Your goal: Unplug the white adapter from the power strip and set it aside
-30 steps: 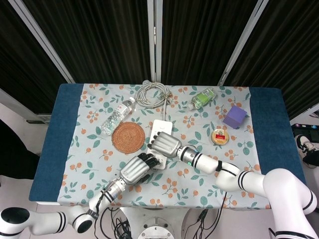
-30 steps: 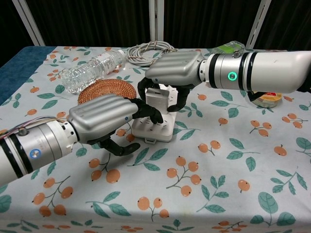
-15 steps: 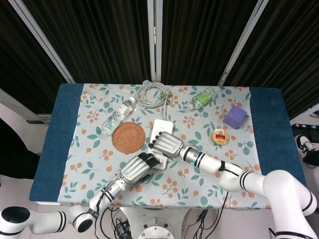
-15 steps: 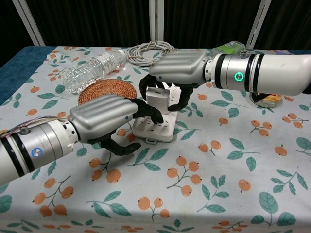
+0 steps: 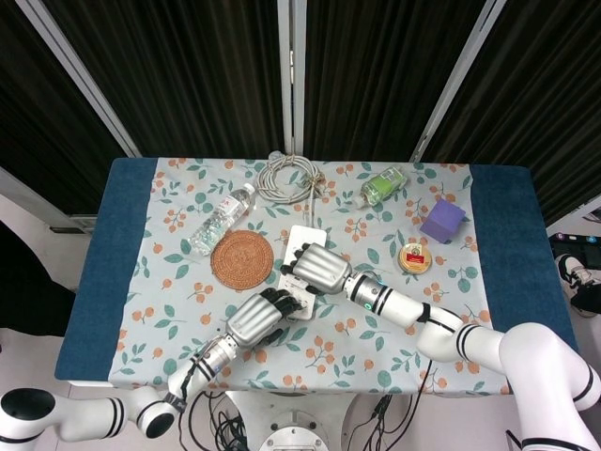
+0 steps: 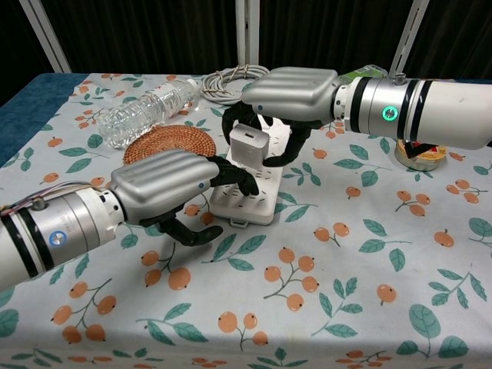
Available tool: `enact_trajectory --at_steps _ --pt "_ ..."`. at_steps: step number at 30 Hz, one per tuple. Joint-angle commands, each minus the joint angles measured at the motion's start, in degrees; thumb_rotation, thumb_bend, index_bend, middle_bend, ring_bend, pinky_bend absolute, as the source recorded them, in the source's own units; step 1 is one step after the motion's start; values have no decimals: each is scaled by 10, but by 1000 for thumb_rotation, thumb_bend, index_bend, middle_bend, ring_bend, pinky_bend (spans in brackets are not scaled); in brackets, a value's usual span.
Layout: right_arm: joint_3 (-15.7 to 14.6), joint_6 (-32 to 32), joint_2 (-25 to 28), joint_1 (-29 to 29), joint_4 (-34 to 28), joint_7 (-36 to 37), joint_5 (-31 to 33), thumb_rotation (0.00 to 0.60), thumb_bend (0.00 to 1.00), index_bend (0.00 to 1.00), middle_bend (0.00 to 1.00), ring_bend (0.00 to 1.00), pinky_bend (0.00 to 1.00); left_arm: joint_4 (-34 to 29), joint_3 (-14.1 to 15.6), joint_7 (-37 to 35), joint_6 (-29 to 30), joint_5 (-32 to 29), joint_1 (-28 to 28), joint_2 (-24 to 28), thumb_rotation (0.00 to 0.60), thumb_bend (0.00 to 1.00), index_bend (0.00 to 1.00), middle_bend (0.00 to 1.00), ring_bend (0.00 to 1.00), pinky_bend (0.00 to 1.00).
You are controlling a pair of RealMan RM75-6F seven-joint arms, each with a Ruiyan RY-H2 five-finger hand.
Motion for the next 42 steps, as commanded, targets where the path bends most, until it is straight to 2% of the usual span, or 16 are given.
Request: enact_trajectory --at_steps 1,8,11,13,15,18,22,23,24,26,28,35,38,42 --pt "13 24 21 -8 -18 1 3 600 461 910 672 414 441 -6 0 1 6 5 -1 4 600 381 241 263 166 274" --pt "20 40 100 -49 -95 -21 41 600 459 878 659 407 437 -41 -5 11 33 22 2 27 600 380 241 263 167 275" --pt "13 15 135 -66 -129 -28 70 600 458 836 652 401 423 -64 -7 11 52 30 6 42 600 378 240 262 167 273" --pt "8 -10 153 -75 -150 -38 93 600 454 766 620 376 403 -81 -9 6 66 36 11 55 600 379 238 262 167 272" --pt "5 -42 166 -78 -168 -49 120 600 445 676 559 332 376 -97 -12 5 82 41 16 68 600 378 234 263 166 271" --pt "5 -80 170 -80 -184 -59 151 600 393 488 453 263 322 -115 -17 6 109 47 27 84 600 378 230 263 166 267" --pt "6 -112 167 -79 -192 -80 180 600 291 125 259 143 227 -131 -22 8 139 48 43 107 600 378 229 262 166 265" --pt "8 -114 167 -80 -195 -83 186 600 265 50 207 110 206 -134 -23 9 146 47 48 114 600 376 228 263 167 264" --pt "11 -115 169 -83 -200 -85 192 600 252 19 176 89 194 -139 -24 8 156 45 55 123 600 374 228 263 167 263" --pt "15 -111 176 -88 -210 -85 199 600 223 0 97 33 163 -144 -24 6 171 42 67 140 600 368 223 262 167 255" --pt "19 -96 188 -99 -222 -83 202 600 214 0 62 9 146 -146 -24 2 188 37 82 163 600 364 219 262 167 243" --pt "11 -15 255 -165 -275 -60 188 600 214 0 57 2 138 -139 -30 -48 243 -11 144 246 600 299 216 254 166 199" --pt "-4 55 292 -219 -302 -65 175 600 214 0 71 4 137 -128 -29 -77 259 -40 176 280 600 234 200 241 156 161" --pt "-19 186 320 -315 -325 -79 170 600 214 0 71 1 114 -109 -23 -123 277 -70 219 316 600 189 175 203 103 75"
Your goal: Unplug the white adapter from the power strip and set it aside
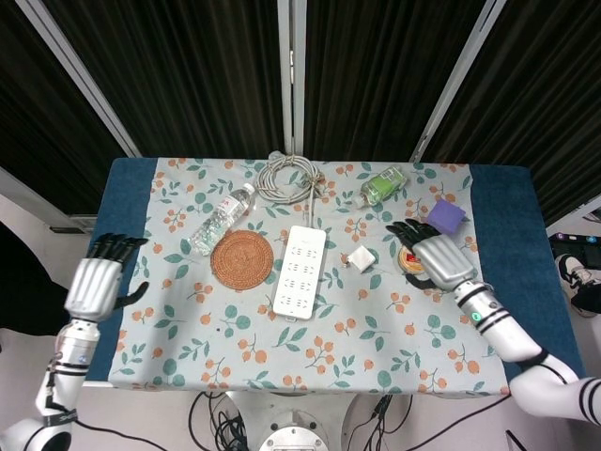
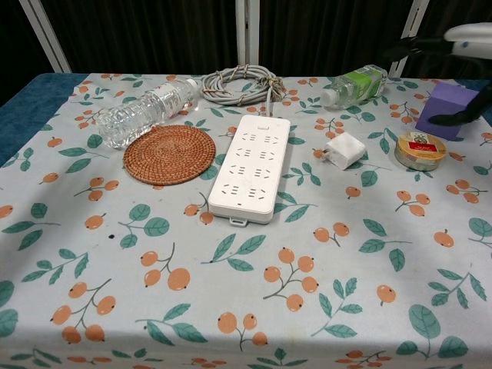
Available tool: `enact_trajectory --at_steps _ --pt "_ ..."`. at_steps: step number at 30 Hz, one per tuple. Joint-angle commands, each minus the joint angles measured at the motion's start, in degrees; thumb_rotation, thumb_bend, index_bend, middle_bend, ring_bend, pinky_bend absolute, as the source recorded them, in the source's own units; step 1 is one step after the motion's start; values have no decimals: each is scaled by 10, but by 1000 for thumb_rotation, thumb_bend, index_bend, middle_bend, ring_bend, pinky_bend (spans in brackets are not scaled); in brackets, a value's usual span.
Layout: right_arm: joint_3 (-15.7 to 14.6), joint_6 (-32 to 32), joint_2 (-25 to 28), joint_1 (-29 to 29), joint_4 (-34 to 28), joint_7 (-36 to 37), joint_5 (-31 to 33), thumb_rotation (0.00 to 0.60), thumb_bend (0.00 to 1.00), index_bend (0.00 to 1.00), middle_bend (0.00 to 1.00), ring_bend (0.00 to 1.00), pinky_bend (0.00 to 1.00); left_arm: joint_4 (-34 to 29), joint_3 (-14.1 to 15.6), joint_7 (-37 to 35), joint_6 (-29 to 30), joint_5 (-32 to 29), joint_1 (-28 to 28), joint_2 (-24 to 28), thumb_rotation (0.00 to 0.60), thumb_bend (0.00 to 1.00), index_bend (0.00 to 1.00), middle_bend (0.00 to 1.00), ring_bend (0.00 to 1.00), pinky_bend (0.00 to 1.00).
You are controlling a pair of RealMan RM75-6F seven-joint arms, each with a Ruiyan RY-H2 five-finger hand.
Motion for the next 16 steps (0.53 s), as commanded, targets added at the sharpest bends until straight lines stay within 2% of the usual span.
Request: enact_trajectory --at_steps 1,4,9,16 --pt "-24 146 42 -115 -34 -12 -13 600 214 0 60 0 88 21 5 -38 21 -32 39 29 600 183 169 194 95 54" --pt "-38 209 43 -171 -32 -14 -22 600 213 0 29 0 15 33 5 -60 35 -50 66 38 600 179 159 177 72 20" --pt "-54 285 36 -245 -21 13 -43 600 213 0 17 0 0 34 17 -75 71 -48 110 43 600 180 155 177 71 19" --pt "-67 304 37 -285 -8 43 -79 600 213 0 17 0 0 14 40 -52 100 -12 142 38 600 181 155 177 71 17"
